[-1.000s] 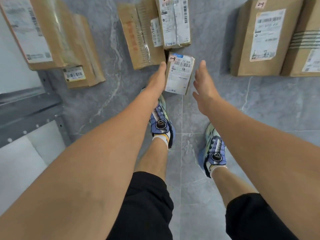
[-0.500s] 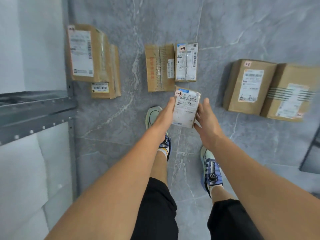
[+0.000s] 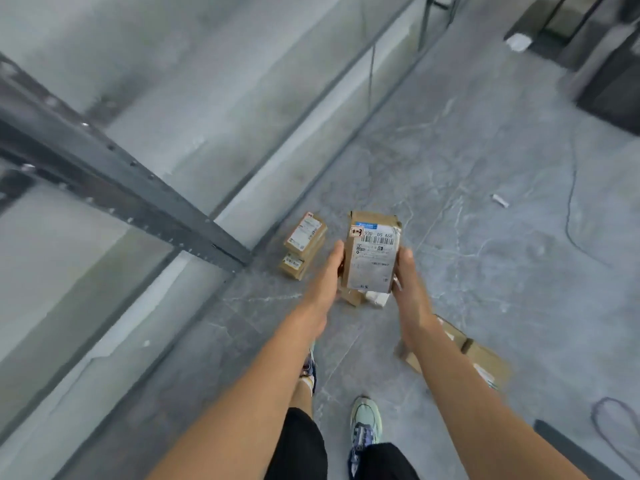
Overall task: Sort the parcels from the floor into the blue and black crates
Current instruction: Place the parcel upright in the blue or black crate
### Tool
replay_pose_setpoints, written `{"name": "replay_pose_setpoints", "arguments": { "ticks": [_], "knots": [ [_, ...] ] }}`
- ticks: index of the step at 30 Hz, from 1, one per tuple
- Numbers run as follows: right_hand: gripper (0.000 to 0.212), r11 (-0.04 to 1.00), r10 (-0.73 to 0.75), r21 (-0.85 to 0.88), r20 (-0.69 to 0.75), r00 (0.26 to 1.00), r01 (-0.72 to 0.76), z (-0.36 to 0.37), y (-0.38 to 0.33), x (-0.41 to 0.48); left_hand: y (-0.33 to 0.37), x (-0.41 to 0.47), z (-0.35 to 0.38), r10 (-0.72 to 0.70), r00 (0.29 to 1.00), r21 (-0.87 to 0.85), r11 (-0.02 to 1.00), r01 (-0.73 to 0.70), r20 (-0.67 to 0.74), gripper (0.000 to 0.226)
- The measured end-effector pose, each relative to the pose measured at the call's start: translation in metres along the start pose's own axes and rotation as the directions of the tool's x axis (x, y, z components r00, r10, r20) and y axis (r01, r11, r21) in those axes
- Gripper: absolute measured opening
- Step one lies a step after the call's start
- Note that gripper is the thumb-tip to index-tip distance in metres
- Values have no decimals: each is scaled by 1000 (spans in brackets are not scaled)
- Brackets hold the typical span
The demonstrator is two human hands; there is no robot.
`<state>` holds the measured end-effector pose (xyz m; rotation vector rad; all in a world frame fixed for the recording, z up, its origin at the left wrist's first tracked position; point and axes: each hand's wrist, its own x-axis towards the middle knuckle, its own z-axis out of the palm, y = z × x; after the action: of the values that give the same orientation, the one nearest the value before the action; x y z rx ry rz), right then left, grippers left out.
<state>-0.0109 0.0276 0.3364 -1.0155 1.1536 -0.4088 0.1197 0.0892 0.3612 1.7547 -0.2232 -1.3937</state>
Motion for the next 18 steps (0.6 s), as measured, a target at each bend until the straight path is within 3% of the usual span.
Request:
{"name": "replay_pose_setpoints", "arguments": {
  "ticks": [3,9,18],
  "knots": [
    [63,989,-127,-55,117,985,134,25,-57,-43,33,-56,-24,102,994,-68,992,-104,-38,42],
    [57,947,-286,-55,298,911,316,96,-125,-140,64,-187,-83,228,960,-137,958,-251,-161,53],
    [53,928,-188,-148,607,772,343,240,-129,-299,8,-385,-207,283,820,-213,877,-432,-497,48]
  ]
}}
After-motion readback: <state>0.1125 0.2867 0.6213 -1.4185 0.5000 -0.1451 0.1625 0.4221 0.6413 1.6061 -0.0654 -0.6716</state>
